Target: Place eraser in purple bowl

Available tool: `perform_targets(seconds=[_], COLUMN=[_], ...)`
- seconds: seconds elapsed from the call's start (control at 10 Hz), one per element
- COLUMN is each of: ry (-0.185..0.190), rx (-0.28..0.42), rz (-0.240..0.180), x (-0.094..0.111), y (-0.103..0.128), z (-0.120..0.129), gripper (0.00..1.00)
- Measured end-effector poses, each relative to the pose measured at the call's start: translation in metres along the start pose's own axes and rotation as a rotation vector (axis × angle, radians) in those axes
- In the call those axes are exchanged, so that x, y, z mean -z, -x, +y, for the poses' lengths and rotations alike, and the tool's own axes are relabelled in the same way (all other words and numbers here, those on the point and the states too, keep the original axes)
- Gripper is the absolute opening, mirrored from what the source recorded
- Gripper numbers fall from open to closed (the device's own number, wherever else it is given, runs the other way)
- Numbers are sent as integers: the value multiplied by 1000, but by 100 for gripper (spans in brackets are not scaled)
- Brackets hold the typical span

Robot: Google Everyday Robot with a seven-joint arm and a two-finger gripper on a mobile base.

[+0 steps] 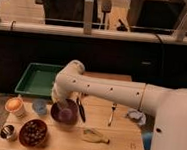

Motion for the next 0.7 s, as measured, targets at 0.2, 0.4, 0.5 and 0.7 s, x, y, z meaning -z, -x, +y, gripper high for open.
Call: perform_targets(seconds=[0.2, 0.4, 0.5, 0.7], ry=[-12, -10, -6, -3], rx=[-10, -5, -4, 1], rz=[-31, -68, -88, -122], x=[-14, -15, -16, -17], y=[10, 12, 14, 19], z=[13, 15, 17, 21], gripper=[20, 37, 47, 67])
